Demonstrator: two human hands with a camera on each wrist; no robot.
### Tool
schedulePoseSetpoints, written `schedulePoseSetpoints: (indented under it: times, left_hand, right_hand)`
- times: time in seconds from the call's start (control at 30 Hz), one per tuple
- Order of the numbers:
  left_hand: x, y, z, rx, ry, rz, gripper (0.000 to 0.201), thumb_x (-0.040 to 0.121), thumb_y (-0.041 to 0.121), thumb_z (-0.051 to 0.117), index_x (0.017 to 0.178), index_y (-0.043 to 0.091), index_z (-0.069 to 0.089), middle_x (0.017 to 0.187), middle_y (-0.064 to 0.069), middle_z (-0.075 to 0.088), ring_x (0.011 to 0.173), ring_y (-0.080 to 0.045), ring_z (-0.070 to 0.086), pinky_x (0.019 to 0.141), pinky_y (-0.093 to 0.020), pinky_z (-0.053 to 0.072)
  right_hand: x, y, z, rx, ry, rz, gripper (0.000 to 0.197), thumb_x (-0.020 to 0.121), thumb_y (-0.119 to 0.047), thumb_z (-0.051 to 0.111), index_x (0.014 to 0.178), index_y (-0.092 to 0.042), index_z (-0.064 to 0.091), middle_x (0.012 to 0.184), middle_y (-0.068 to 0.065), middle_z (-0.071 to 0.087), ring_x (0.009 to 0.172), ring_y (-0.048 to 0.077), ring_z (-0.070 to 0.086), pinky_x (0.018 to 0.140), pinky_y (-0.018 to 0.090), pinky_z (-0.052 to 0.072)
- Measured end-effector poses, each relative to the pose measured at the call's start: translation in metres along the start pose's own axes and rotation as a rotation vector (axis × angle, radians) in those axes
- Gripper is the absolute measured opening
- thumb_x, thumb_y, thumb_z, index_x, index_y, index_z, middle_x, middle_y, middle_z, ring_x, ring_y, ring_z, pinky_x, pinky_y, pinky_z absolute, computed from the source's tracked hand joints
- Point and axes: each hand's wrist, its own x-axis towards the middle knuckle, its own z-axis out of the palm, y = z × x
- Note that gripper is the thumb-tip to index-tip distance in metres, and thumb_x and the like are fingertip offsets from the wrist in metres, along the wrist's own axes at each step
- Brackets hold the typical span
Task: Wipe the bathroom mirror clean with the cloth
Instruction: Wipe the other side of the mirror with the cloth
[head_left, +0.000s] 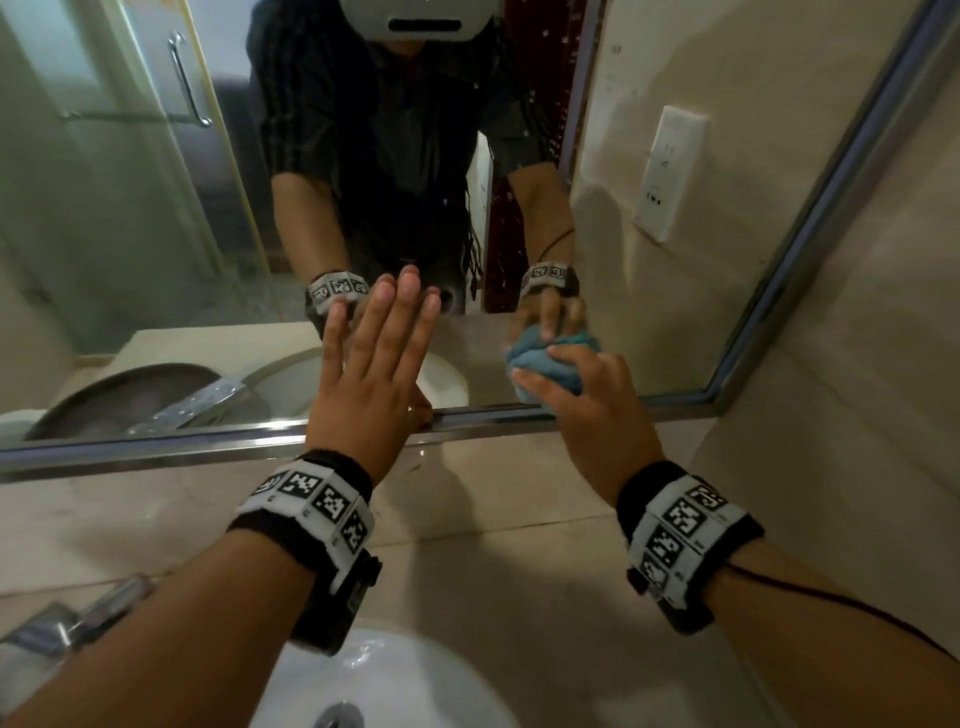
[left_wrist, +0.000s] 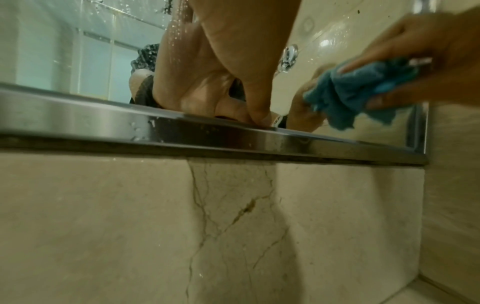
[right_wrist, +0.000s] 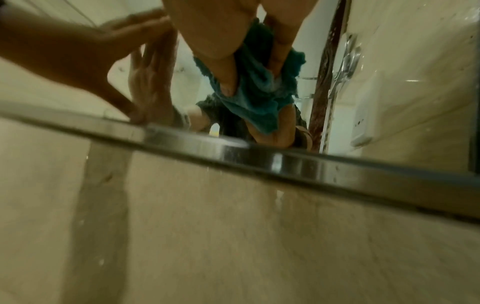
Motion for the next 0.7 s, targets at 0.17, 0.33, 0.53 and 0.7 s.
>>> schedulePoseSetpoints:
  times: [0.17,0.33,0.53,0.7]
  left_hand:
    - [0.001,0.000,0.006,-0.005,0.028,-0.004,0.128,0.061,0.061,0.075,0.151,0.012,-0.003,0.155,-0.008,-0.020,0.144,-0.025,-0.012,0.116,-0.045,-0.011]
    - [0.000,-0.002,0.009,0.019,0.042,0.003,0.126,0.063,0.063,0.072,0.151,0.012,-0.003,0.155,-0.007,-0.023,0.143,-0.024,-0.016,0.116,-0.045,-0.008]
    - [0.001,0.002,0.006,0.034,0.012,-0.014,0.130,0.061,0.065,0.071,0.150,0.012,-0.006,0.153,-0.008,-0.027,0.142,-0.024,-0.020,0.115,-0.046,-0.009]
    - [0.000,0.000,0.009,0.037,0.034,-0.007,0.127,0.062,0.066,0.070,0.151,0.012,-0.002,0.154,-0.008,-0.023,0.143,-0.024,-0.017,0.116,-0.046,-0.007]
  right_hand:
    - [0.059,-0.012,-0.024,0.009,0.232,0.111,0.050,0.081,-0.005,0.068,0.128,-0.014,0.056,0.123,0.009,0.034,0.099,0.033,0.043,0.078,0.034,0.048]
    - [0.028,-0.032,0.009,0.007,0.093,0.025,0.046,0.077,-0.012,0.069,0.122,-0.017,0.061,0.121,0.008,0.035,0.094,0.028,0.037,0.074,0.033,0.050]
    - [0.037,-0.014,-0.014,-0.053,0.076,-0.007,0.042,0.079,-0.005,0.066,0.119,-0.017,0.064,0.119,0.012,0.048,0.089,0.027,0.036,0.070,0.037,0.051]
    - [0.048,-0.037,0.004,0.045,0.174,0.028,0.045,0.079,-0.010,0.070,0.123,-0.019,0.061,0.121,0.005,0.041,0.100,0.026,0.042,0.079,0.037,0.052]
